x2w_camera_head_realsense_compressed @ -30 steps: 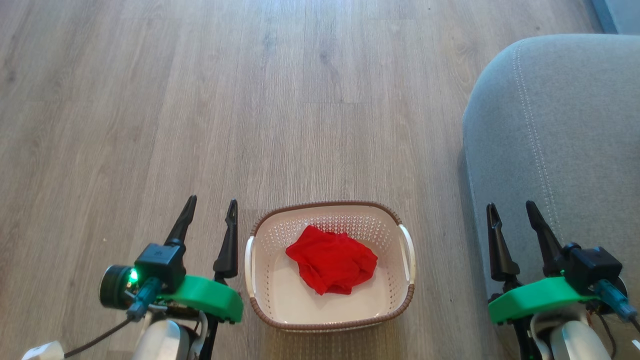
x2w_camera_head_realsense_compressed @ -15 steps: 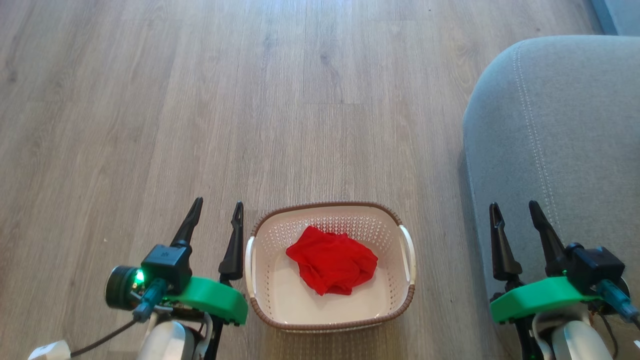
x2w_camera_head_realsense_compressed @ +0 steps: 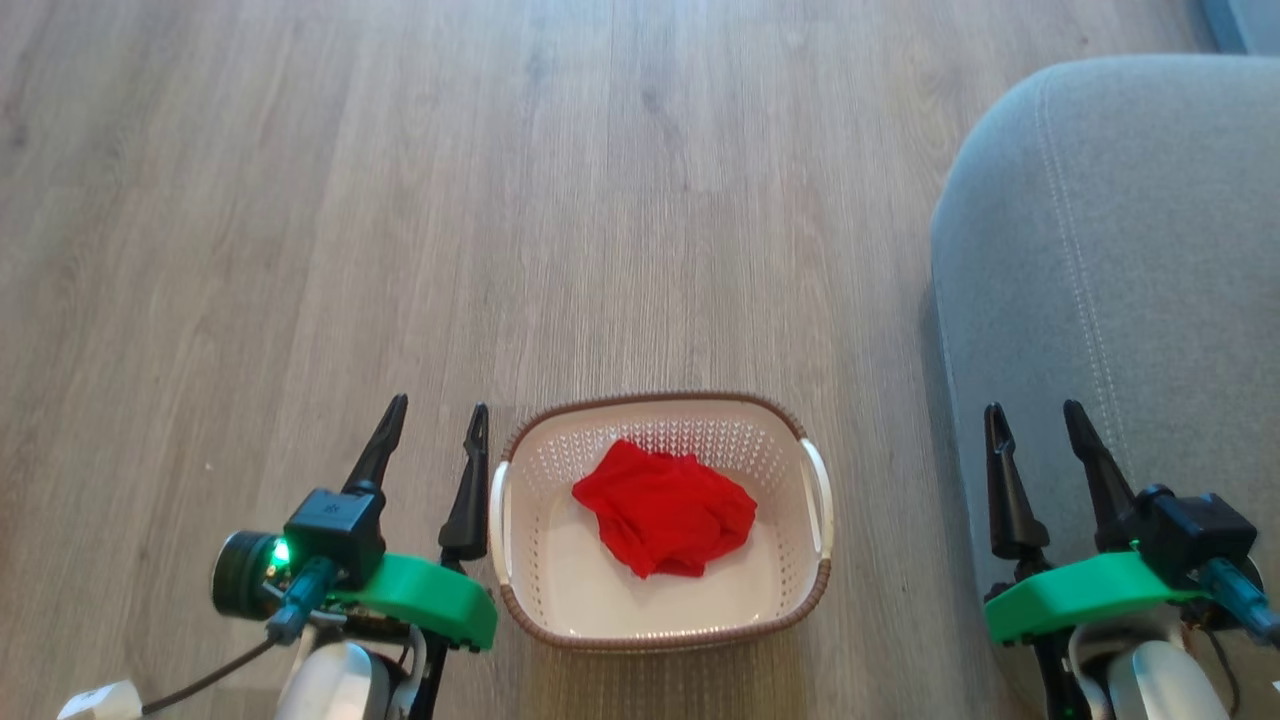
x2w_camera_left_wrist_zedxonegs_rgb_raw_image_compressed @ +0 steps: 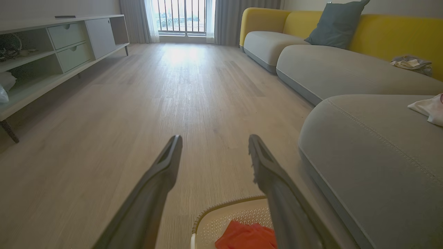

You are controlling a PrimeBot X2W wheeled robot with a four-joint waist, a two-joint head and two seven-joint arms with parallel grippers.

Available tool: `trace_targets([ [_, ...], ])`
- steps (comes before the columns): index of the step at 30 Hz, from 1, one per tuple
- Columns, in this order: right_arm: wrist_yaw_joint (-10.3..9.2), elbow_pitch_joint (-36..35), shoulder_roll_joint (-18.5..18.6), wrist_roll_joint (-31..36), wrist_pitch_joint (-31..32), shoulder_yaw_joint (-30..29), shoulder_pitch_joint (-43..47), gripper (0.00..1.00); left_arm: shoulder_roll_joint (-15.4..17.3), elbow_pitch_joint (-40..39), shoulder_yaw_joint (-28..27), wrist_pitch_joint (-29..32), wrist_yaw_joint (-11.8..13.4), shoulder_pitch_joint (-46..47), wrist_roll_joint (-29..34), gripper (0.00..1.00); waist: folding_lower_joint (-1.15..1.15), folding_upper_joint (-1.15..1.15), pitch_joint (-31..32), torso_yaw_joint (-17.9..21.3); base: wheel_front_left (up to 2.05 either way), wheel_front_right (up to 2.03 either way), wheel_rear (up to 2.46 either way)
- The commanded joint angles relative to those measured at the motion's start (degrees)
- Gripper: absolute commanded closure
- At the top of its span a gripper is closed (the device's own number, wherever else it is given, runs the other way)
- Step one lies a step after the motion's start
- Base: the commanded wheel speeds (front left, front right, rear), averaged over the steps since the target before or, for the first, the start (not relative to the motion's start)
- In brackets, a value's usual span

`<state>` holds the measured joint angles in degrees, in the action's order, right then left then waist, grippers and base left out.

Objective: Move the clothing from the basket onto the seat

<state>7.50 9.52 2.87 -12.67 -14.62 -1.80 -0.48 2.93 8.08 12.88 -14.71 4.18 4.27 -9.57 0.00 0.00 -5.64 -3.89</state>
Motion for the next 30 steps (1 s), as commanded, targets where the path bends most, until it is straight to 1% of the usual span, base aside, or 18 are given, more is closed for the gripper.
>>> trace_targets([
  [1,-0.01,-1.49,0.01,-0.17,-0.38,0.86,-1.8,0.0,-0.05,-1.96,-1.61,-0.29,-0.28,1.39,0.04,0.0,0.0,0.0,-0.64,0.22,0.0,0.0,0.0],
  [7,-0.01,-2.32,0.01,2.15,-0.38,-0.15,-2.96,0.0,-0.05,-2.07,-1.46,-0.29,-1.06,3.14,0.23,0.0,0.0,0.0,-5.41,1.52,0.0,0.0,0.0],
  [12,-0.01,-3.31,0.01,3.21,-0.38,-0.88,-4.38,0.0,-0.05,-0.84,-0.87,-0.29,-3.18,6.38,1.19,0.0,0.0,0.0,-12.49,3.0,0.0,0.0,0.0],
  [20,-0.01,-6.77,0.01,4.51,-0.38,-0.88,-7.05,0.0,-0.05,3.37,-0.15,-0.29,-6.16,14.28,5.45,0.0,0.0,0.0,-25.41,6.58,0.0,0.0,0.0],
  [21,-0.01,-6.77,0.01,4.51,-0.38,-0.88,-7.05,0.0,-0.05,3.37,-0.15,-0.29,-6.16,14.28,5.45,0.0,0.0,0.0,-25.41,6.58,0.0,0.0,0.0],
  [22,-0.01,-7.29,0.01,4.49,-0.38,-0.97,-7.35,0.0,-0.04,4.27,0.07,-0.29,-6.62,15.46,6.34,0.0,0.0,0.0,-27.06,7.02,0.0,0.0,0.0],
  [23,-0.01,-8.38,0.01,4.37,-0.38,-1.1,-7.83,0.0,0.1,6.17,0.89,-0.29,-7.45,17.92,8.0,0.0,0.0,0.0,-30.08,7.74,0.0,0.0,0.0],
  [27,-0.01,-10.51,0.01,3.66,-0.38,-0.93,-8.51,0.0,1.49,10.22,3.24,-0.29,-8.58,22.8,10.57,0.0,0.0,0.0,-35.37,9.56,0.0,0.0,0.0],
  [30,-0.01,-11.6,0.01,2.96,-0.38,-0.77,-8.79,0.0,2.83,14.38,5.58,-0.29,-8.9,26.16,12.23,0.0,0.0,0.0,-38.82,11.13,0.0,0.0,0.0],
])
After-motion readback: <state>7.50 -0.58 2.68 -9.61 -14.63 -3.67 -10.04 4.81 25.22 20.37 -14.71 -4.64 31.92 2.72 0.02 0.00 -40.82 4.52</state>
